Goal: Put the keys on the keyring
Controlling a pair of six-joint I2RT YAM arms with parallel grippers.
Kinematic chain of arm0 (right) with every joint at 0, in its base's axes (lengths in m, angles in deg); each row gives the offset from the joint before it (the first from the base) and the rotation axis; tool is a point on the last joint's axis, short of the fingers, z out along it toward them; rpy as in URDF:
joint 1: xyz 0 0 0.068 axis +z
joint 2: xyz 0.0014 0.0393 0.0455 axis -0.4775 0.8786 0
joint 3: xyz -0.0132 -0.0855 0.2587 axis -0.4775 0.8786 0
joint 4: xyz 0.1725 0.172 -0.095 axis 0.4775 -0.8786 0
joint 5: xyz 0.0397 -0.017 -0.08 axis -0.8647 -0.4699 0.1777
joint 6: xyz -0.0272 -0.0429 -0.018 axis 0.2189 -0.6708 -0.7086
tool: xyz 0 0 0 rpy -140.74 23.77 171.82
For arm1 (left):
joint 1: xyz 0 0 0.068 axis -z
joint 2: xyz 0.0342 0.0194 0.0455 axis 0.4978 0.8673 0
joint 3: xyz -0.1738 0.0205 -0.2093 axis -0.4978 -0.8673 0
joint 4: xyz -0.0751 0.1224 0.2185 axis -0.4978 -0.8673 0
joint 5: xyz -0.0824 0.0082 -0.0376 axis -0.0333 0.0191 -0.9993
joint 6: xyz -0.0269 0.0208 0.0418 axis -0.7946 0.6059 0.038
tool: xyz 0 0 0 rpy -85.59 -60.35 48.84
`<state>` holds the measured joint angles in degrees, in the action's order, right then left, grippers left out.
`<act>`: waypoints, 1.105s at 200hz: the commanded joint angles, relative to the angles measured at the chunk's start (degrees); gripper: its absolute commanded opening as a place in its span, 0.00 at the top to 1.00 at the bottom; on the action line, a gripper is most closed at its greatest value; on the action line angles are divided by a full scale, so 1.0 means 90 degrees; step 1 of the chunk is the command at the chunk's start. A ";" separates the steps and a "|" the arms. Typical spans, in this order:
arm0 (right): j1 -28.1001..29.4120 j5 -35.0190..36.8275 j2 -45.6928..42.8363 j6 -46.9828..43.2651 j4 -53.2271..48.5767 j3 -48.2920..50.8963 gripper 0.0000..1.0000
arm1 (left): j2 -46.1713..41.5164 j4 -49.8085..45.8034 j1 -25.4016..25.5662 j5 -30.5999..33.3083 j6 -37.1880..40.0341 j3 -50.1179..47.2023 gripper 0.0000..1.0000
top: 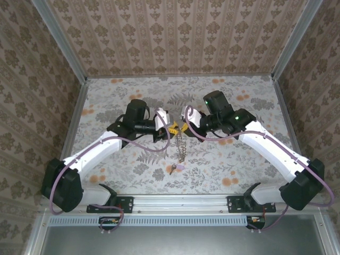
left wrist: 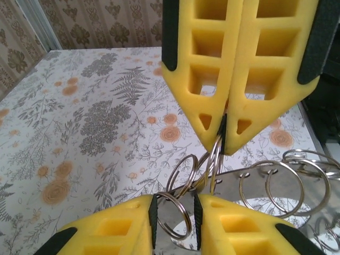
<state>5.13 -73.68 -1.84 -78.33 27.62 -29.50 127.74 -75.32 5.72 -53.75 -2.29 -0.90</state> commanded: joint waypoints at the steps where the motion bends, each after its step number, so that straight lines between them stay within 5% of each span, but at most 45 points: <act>1: 0.0041 -0.0123 0.0081 -0.0212 -0.0655 -0.0302 1.00 | 0.0050 -0.0267 0.0037 0.0220 0.0429 0.0189 0.70; 87: 0.0050 -0.0896 -0.0041 -0.1456 -0.0683 -0.0073 1.00 | 0.0427 -0.1701 0.0077 -0.0688 0.3229 0.0591 0.63; 148: 0.0071 -0.1189 -0.0102 -0.1924 -0.0477 0.0171 1.00 | 0.0490 -0.1497 0.0176 -0.0762 0.3424 0.0692 0.64; 184: 0.0046 -0.1277 -0.0043 -0.1833 -0.0252 0.0303 1.00 | 0.0492 -0.1493 0.0188 -0.0756 0.3619 0.0675 0.90; 208: -0.0064 -0.1569 -0.0118 -0.1528 0.0224 0.0533 1.00 | 0.0483 -0.1519 0.0183 -0.0725 0.3674 0.0700 0.90; 221: -0.0122 -0.1730 -0.0145 -0.1331 0.0523 0.0699 1.00 | 0.0471 -0.1419 0.0187 -0.0647 0.3503 0.0716 0.78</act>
<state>4.30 -82.53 -1.97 -93.28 26.11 -26.06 132.11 -90.77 6.92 -57.92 29.29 4.07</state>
